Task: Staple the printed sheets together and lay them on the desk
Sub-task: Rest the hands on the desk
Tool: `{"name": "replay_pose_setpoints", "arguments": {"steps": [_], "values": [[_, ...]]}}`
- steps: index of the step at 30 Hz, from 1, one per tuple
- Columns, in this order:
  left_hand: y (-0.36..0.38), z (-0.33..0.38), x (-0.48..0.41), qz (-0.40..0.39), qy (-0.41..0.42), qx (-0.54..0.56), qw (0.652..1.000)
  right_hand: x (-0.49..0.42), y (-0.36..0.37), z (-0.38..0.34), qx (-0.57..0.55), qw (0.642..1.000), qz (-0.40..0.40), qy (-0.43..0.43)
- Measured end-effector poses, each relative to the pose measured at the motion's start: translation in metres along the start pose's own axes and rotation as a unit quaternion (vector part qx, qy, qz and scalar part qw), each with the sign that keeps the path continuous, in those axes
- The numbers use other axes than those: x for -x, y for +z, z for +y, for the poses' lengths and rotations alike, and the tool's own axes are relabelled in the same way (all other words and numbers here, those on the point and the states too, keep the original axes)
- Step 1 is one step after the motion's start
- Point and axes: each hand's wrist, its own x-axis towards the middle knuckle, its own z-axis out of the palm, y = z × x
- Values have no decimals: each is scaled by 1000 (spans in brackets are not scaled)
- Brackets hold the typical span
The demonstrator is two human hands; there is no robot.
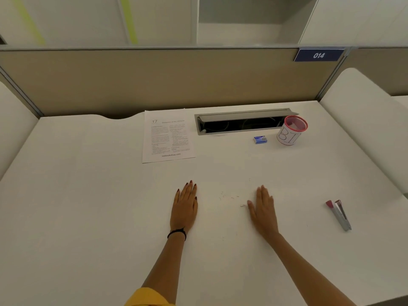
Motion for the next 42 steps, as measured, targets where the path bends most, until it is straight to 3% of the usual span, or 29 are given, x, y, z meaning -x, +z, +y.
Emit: {"name": "replay_pose_setpoints", "arguments": {"steps": [8,16,22,24,26,28,33,38,42], "values": [[-1,0,-6,3,7,-2,1000,10,16,-13,84,994,-57,-25],[2,-1,-6,-2,8,-6,1000,1,25,-40,79,991,-68,-78],[3,-1,-7,-8,8,-9,1000,-16,15,-38,95,969,-105,-201],[3,-1,-7,-8,8,-12,1000,-21,13,-33,65,985,-71,-142],[2,-1,-7,-7,6,-12,1000,-26,13,-31,6,999,-26,-24],[2,0,-8,-11,4,-13,1000,-30,13,-32,-8,999,-24,25],[-1,1,-8,-22,-5,-14,1000,-34,18,-41,10,994,-52,-98],[-1,0,-8,-31,-10,-15,999,-18,20,-54,18,966,-91,-241],[0,0,-8,-23,-2,-2,1000,0,20,-56,-4,967,-70,-245]]}}
